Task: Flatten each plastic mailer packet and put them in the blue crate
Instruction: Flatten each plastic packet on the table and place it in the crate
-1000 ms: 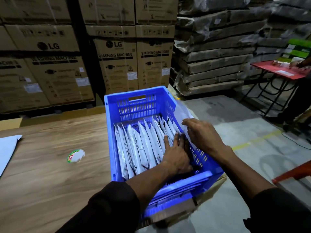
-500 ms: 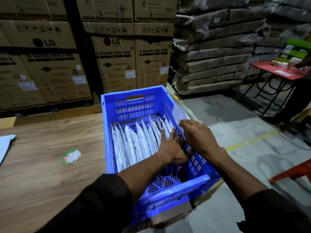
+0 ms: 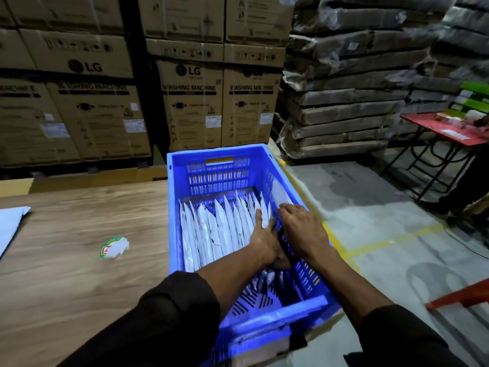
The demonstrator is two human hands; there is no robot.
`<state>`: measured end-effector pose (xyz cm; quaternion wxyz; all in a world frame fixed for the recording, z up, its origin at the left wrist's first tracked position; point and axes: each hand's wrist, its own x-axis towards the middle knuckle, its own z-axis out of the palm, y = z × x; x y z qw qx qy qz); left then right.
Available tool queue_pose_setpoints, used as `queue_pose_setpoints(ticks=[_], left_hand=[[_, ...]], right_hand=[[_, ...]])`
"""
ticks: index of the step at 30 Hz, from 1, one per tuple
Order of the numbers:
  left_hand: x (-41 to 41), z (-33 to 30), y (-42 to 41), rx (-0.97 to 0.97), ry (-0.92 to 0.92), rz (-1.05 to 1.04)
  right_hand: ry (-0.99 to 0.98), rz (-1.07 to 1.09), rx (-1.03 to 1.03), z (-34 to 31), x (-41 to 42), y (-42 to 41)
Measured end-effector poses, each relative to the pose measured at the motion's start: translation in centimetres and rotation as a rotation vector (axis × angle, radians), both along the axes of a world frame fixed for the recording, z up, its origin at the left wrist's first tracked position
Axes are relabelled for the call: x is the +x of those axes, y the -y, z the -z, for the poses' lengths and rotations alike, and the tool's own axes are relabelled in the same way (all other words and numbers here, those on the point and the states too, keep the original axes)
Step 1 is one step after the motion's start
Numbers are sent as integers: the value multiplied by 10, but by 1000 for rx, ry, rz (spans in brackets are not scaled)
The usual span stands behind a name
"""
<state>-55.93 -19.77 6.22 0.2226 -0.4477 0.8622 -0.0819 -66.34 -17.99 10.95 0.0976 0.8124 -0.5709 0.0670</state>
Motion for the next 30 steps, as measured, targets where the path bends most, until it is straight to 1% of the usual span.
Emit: queue_pose_setpoints(ticks=[4,9,12,14,17,19,22,25,28,30], left_hand=[[6,6,-4,5,-23,-89],[8,-4,-11,27,-41,-102],[12,-5,-12,53,-79,-110],[17,-10,-11,110,-145,-93],[31,-21,-12,176,-294,-17],[46,-28,-14,99,-370,15],[77,-39,-15,-121,-481,-18],[125,-50,-13,-313,-590,-140],[186,-55,-20,-554,-757,-264],[226,-52,-28,-670,-873,-367]], right_hand=[[-38,50,20,4,6,2],[5,62,98,18,9,7],[47,58,101,21,12,6],[68,64,81,20,12,4],[153,47,-13,16,12,7],[174,46,-65,11,15,8],[180,8,-97,-2,31,9],[189,-105,-124,-19,74,18],[192,-245,-139,-38,141,27],[173,-351,-135,-49,188,31]])
